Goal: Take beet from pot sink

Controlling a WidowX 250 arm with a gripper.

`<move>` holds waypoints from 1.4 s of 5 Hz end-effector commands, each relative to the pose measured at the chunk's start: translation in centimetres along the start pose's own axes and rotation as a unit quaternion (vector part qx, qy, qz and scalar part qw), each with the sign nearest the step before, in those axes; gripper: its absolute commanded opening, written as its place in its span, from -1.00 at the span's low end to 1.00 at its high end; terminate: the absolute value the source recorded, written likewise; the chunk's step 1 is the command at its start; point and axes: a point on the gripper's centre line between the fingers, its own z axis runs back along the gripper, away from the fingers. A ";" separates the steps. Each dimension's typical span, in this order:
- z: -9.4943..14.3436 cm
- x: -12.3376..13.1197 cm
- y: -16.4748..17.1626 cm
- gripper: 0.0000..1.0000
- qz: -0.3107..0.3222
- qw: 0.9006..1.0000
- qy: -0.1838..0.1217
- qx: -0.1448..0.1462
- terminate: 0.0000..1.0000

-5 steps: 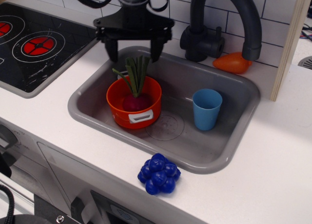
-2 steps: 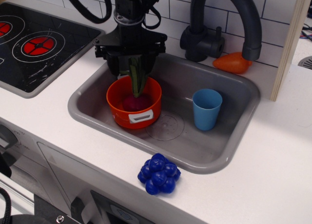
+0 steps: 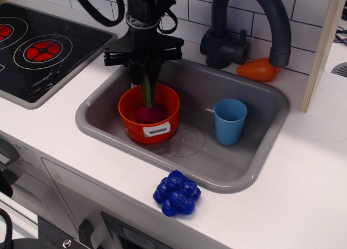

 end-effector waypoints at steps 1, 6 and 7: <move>4.3 2.3 0.0 -1.00 0.052 0.997 -0.063 -0.010 -1.00; 8.7 -7.5 -3.2 -1.00 0.007 0.997 -0.033 -0.073 -1.00; 7.6 -8.0 -4.2 -1.00 -0.004 0.997 -0.032 -0.073 -1.00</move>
